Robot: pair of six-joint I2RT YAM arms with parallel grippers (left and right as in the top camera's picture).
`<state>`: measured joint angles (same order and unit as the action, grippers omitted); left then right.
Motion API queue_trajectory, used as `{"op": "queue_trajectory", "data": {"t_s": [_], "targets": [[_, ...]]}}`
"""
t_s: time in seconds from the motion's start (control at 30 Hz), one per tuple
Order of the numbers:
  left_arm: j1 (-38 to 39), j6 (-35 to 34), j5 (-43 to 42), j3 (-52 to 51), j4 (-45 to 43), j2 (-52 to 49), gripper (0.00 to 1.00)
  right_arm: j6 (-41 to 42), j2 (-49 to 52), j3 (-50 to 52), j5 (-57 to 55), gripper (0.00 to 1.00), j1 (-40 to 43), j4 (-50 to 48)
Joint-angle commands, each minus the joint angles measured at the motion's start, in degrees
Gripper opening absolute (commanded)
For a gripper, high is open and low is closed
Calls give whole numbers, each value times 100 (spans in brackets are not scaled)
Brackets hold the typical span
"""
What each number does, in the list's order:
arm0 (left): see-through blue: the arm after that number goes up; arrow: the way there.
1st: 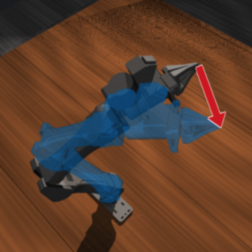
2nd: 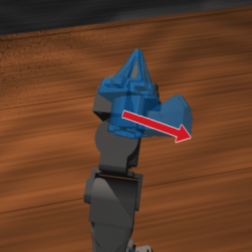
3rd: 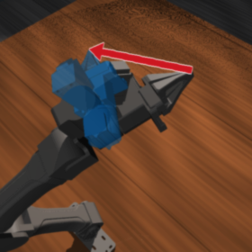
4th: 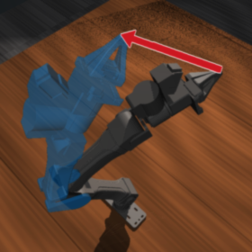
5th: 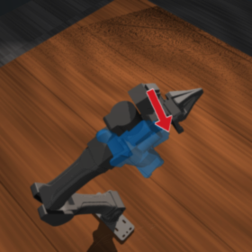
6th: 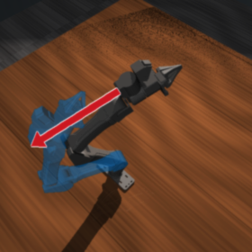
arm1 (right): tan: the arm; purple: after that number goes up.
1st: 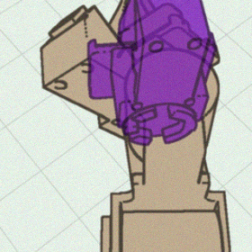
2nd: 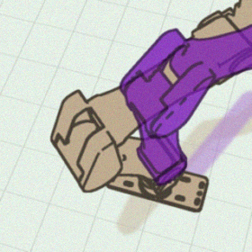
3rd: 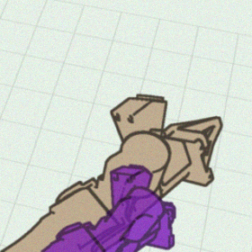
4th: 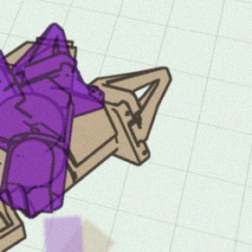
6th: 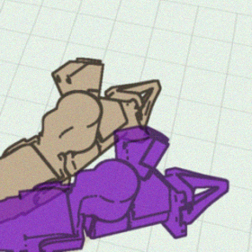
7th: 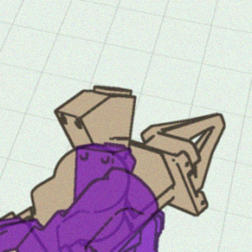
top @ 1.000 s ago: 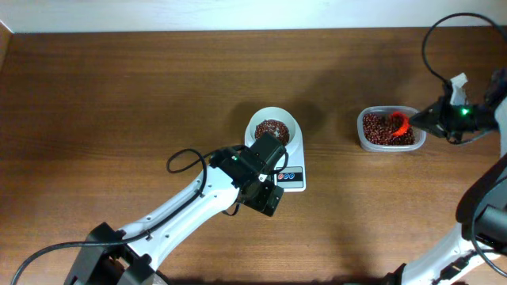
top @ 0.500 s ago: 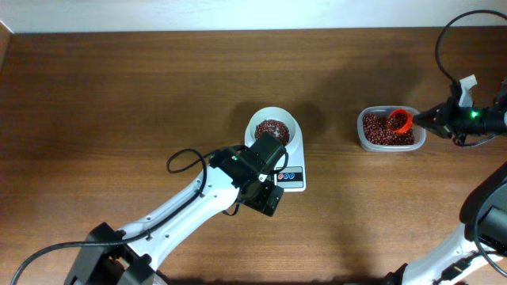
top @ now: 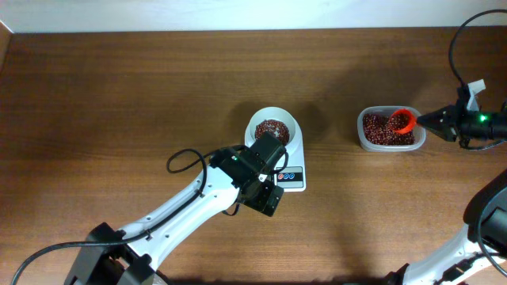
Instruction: Scoop item into bowl and weigh 50g on scale
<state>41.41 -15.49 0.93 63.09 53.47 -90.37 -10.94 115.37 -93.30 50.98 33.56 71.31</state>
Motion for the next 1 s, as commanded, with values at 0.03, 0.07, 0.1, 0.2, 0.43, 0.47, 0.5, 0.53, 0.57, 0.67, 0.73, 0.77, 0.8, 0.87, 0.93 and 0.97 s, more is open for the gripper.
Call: {"op": "queue_trajectory", "data": {"t_s": [0.03,0.07,0.1,0.2,0.43,0.47,0.5,0.53,0.57,0.67,0.73,0.77,0.8,0.87,0.93,0.97], "targets": [[17,9,55,-37,-7,59,99,-85,31,50,-42,4,-11,-13],[17,9,55,-37,-7,59,99,-85,31,50,7,4,-11,-11],[17,9,55,-37,-7,59,99,-109,31,50,127,4,-11,-4],[17,9,55,-37,-7,59,99,-376,31,50,601,4,-4,96],[17,9,55,-37,-7,59,99,-684,31,50,1427,4,-4,297],[17,9,55,-37,-7,59,99,-688,28,50,1517,4,-4,332],[17,9,55,-37,-7,59,99,-688,31,50,1615,4,-4,339],[17,9,55,-37,-7,59,99,-717,31,50,1784,4,-4,348],[17,9,55,-37,-7,59,99,-846,31,50,1937,4,-4,407],[17,9,55,-37,-4,59,99,-879,31,50,2041,4,-4,485],[17,9,55,-37,-7,59,99,-879,31,50,2046,4,-4,505],[17,9,55,-37,-7,59,99,-879,31,50,2046,4,-7,507],[17,9,55,-37,-7,59,99,-879,28,50,2083,4,-4,501],[17,9,55,-37,-7,59,99,-879,31,50,2153,4,-4,501],[17,9,55,-37,-7,59,99,-879,31,50,2149,4,26,503],[17,9,55,-37,-7,59,99,-879,31,50,2146,4,55,503]]}}
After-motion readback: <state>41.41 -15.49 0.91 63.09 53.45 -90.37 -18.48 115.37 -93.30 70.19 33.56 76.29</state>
